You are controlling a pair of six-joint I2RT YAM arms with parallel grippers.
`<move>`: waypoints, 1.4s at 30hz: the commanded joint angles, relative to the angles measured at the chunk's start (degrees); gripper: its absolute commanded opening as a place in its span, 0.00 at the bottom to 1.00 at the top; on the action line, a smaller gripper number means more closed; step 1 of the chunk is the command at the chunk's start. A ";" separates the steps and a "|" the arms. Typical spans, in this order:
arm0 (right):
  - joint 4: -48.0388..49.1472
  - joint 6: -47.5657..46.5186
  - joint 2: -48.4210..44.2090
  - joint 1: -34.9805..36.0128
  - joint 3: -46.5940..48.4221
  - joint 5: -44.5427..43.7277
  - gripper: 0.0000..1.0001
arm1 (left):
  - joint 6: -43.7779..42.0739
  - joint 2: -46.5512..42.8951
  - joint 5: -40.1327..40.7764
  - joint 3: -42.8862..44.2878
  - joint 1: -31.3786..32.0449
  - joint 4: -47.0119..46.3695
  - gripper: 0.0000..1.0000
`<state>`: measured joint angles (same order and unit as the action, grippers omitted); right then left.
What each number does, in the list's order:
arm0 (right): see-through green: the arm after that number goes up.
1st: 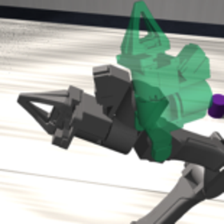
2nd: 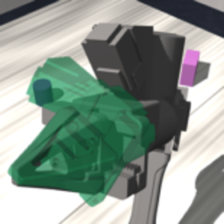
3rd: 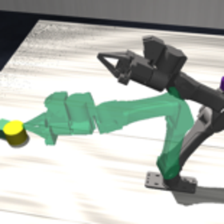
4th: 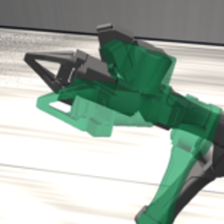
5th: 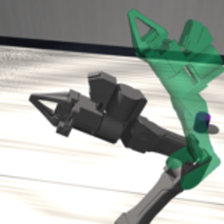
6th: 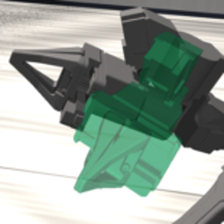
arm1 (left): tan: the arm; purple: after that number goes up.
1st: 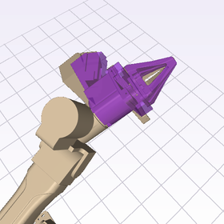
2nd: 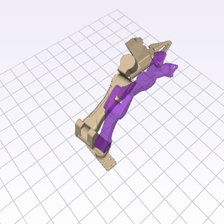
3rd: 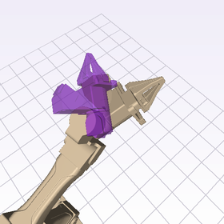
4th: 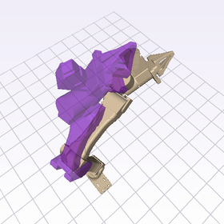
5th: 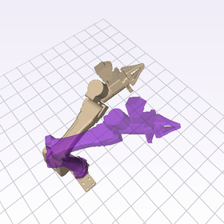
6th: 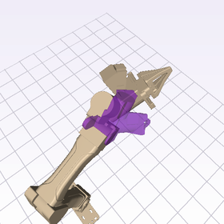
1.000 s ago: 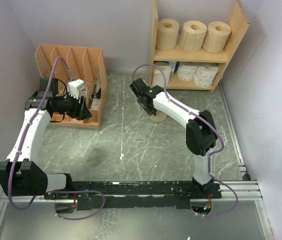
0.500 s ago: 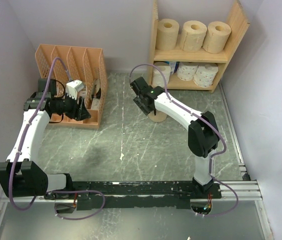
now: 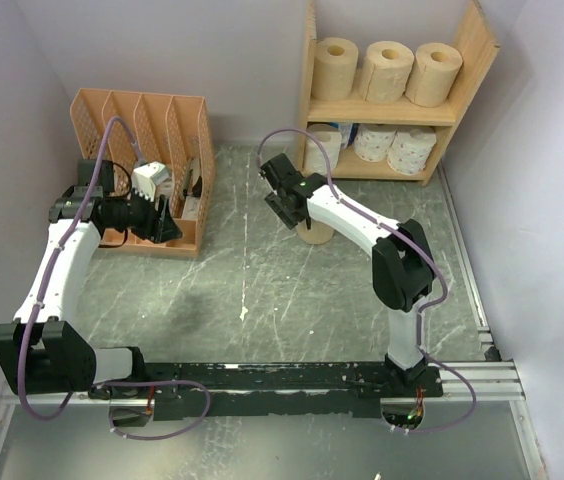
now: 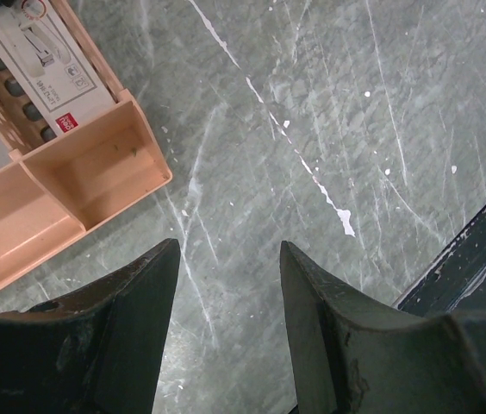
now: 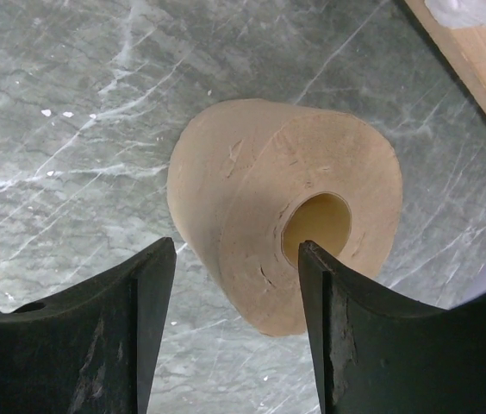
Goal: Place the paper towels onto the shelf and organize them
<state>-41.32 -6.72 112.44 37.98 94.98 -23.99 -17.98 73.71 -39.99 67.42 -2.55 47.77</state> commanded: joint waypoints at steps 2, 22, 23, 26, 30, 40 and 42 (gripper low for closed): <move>1.84 -0.51 2.20 -0.40 -1.70 -2.03 0.58 | -0.04 -0.20 -0.77 -0.36 -0.44 -1.64 0.61; -2.33 0.37 -0.07 -0.08 -1.94 -8.78 0.00 | 0.49 -0.57 0.52 -1.51 -0.44 -2.42 0.61; -3.49 0.54 -1.22 0.13 -1.51 -10.04 0.00 | 0.49 -0.58 0.55 -1.50 -0.44 -2.42 0.61; -6.00 -0.07 -5.60 0.96 -0.59 -13.19 0.00 | 0.64 -0.57 0.37 -1.64 -0.44 -2.59 0.61; -7.95 -1.99 -11.70 1.82 1.04 -14.57 0.00 | 0.86 -0.41 -0.33 -1.51 -0.45 -2.57 0.61; 1.53 -17.35 -25.87 2.22 -5.13 -14.23 0.00 | 1.33 -0.70 -0.83 -1.75 -0.44 -2.97 0.61; 4.65 -21.68 -28.75 2.24 -4.96 -10.88 0.00 | 1.52 -0.60 -0.95 -1.24 -0.44 -2.87 0.61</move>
<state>-44.56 -18.22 88.25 40.16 90.37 -38.02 -17.06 73.71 -39.68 65.91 -2.55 46.06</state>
